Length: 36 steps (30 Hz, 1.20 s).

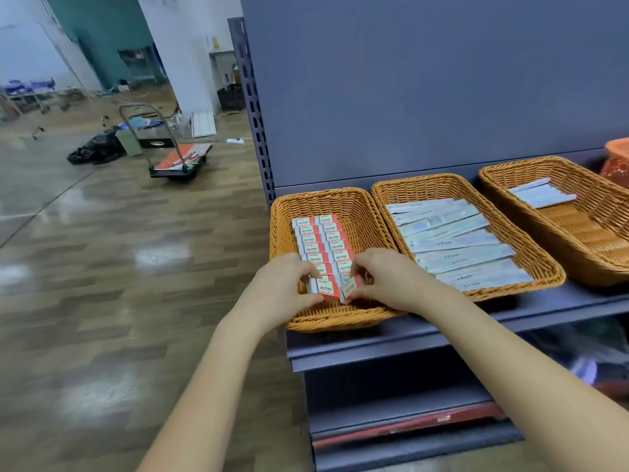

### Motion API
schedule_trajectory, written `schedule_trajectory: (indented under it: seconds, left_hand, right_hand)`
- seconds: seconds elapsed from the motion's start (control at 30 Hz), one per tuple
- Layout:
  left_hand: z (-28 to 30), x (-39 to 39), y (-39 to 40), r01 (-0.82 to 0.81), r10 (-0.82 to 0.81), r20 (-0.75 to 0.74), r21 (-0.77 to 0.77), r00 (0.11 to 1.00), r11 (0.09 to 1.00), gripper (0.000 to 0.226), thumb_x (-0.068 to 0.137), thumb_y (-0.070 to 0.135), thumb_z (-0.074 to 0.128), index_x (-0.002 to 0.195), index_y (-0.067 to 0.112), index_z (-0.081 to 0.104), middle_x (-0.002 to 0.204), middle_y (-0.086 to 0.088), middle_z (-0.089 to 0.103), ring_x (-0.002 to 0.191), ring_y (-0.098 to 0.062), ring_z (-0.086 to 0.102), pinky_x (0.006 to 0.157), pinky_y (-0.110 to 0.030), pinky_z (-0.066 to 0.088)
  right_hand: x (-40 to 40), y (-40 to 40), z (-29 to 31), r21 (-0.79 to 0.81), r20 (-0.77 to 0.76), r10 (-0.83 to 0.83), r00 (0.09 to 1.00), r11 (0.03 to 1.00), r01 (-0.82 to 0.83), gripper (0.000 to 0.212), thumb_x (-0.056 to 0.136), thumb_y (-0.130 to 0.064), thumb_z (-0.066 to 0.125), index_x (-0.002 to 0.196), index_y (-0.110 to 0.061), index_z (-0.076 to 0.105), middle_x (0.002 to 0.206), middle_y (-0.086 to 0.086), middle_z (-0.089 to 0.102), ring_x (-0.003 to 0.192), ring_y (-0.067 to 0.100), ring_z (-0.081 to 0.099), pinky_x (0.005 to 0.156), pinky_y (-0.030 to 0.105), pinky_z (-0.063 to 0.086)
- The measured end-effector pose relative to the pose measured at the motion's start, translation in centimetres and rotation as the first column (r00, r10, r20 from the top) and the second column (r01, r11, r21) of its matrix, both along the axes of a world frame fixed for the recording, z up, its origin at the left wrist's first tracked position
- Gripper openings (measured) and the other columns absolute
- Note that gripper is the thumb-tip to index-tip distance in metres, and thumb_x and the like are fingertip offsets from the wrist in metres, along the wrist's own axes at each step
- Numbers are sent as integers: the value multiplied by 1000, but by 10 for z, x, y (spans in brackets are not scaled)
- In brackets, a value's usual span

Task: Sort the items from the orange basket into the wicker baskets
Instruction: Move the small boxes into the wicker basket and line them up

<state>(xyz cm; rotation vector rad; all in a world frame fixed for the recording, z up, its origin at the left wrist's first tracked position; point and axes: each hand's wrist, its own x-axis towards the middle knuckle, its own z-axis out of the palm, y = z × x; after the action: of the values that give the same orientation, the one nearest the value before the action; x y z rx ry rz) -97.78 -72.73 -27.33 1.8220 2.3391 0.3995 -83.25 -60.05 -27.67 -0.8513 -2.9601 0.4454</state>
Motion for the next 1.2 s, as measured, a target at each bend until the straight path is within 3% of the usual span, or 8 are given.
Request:
schedule_trajectory:
  seconds: [0.1,0.37,0.7,0.9,1.2]
  left_hand:
    - [0,0,-1,7,-7,-7,-15,1000,1000,39,85,42,64,120,24,59,99,11,45,93,-6,42,76,-20,35]
    - [-1,6,8,-13,6,-100,-62,995,998,39,86,42,63,119,22,59,105,7,51,92,-6,40,75,-21,38]
    - [0,9,18,-42,11,-181,-167,983,985,33,84,38,67,109,22,52,111,1,56,90,-13,44,73,-28,44]
    - [-4,9,22,-38,5,-190,-168,982,985,33,83,42,68,103,24,50,118,2,50,107,-16,46,79,-29,44]
    - [-6,10,26,-42,-20,-265,-226,964,973,35,83,42,67,103,21,46,115,-1,55,101,-19,51,72,-29,42]
  right_hand:
    - [0,-1,3,70,49,22,999,997,-26,38,81,-38,70,108,-13,59,109,1,51,100,16,48,81,26,40]
    - [-5,-2,5,87,155,16,988,996,-30,36,83,-30,70,110,-9,57,113,6,53,102,23,53,83,31,43]
    - [-5,3,2,91,157,43,987,994,-58,31,84,-25,69,109,-11,58,113,5,52,102,23,54,87,34,48]
    - [-5,5,-1,94,142,56,988,993,-70,26,86,-22,65,108,-10,58,111,6,52,100,23,54,83,33,48]
    - [-9,7,-4,108,170,55,984,991,-74,31,85,-24,67,110,-11,56,114,5,52,102,23,53,87,35,49]
